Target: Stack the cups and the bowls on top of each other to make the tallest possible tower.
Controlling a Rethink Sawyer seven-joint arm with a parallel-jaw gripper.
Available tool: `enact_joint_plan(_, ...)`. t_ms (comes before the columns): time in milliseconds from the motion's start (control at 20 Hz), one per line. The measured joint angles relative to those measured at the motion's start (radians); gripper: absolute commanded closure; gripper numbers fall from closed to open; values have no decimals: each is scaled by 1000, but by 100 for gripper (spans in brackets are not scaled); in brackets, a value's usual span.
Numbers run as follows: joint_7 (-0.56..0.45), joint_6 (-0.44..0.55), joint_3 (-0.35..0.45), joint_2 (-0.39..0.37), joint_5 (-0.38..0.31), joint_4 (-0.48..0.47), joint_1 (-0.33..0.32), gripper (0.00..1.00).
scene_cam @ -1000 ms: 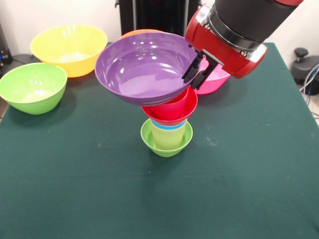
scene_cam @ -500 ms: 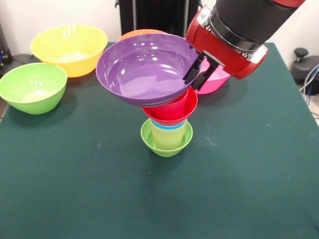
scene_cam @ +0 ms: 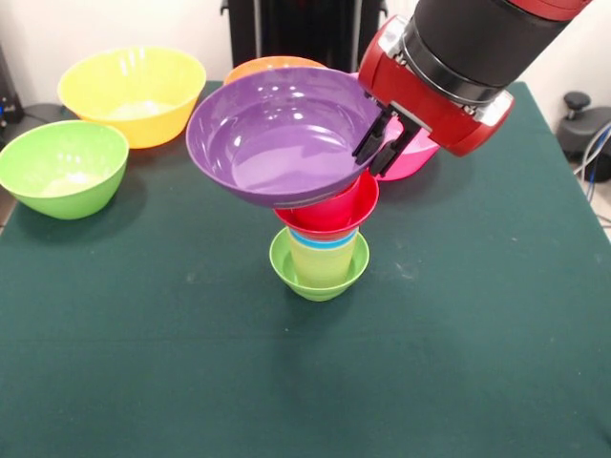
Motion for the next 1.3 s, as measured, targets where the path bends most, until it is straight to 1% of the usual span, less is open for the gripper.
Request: enact_joint_plan(1300,0,0,2,17,0,-29,1,100)
